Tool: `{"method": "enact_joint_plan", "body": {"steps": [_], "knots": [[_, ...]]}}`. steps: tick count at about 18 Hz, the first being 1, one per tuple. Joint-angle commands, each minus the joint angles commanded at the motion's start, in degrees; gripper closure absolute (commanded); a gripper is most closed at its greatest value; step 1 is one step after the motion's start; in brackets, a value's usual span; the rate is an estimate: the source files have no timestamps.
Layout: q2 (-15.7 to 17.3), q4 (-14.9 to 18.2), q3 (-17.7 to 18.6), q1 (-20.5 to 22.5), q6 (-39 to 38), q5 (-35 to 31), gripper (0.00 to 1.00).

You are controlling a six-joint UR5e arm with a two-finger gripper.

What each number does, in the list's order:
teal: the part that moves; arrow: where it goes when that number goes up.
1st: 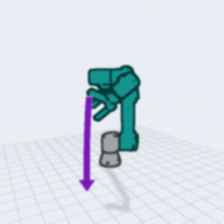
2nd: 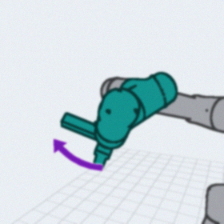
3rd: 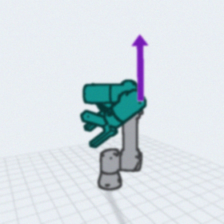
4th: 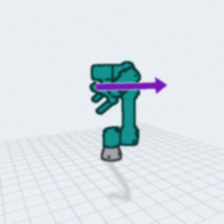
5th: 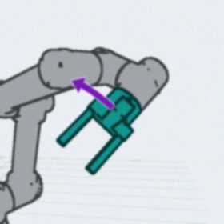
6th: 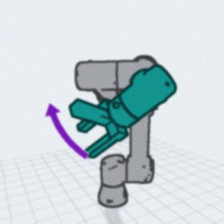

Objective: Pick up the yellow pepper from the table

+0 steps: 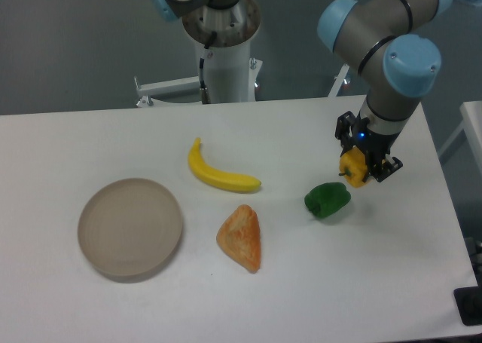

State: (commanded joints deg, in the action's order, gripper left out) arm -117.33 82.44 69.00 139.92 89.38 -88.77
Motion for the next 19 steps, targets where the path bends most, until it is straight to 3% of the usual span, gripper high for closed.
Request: {"method": "enact_joint_plan", "body": {"steps": [9,19], "knots": [[-2.3,-0.6,-0.9,-4.8,-2.8,-0.3,0.6],[-2.5,-0.5,-1.1,-5.1,-2.3,-1.5,0.6]]}}
